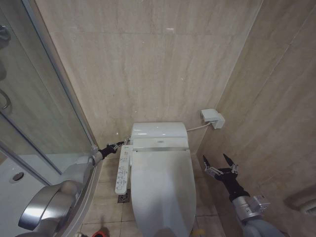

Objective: Open the toilet lid, clean the toilet bowl with a toilet brush, close the toilet lid, and flush.

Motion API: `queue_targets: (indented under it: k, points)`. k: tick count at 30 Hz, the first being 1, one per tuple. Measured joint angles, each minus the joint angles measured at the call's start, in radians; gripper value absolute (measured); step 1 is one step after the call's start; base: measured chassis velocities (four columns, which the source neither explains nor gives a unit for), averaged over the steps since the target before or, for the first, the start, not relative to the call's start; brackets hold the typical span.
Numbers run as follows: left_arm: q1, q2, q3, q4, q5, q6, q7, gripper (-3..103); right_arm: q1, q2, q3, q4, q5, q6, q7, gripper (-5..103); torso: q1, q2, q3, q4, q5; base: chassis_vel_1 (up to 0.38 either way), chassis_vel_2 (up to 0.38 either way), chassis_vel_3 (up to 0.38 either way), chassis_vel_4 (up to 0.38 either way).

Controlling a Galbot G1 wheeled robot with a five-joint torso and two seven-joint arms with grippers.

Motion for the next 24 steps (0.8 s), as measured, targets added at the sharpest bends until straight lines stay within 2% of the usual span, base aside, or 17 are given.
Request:
queue_targets:
  k: [24]
  points:
    - [0.011, 0.001, -0.005, -0.009, 0.001, -0.003, 0.017, 0, 0.000, 0.000, 0.000, 0.000, 0.000, 0.000, 0.000, 100, 0.000, 0.000, 0.000, 0.0000, 0.0002, -0.041, 0.009, 0.037, -0.008]
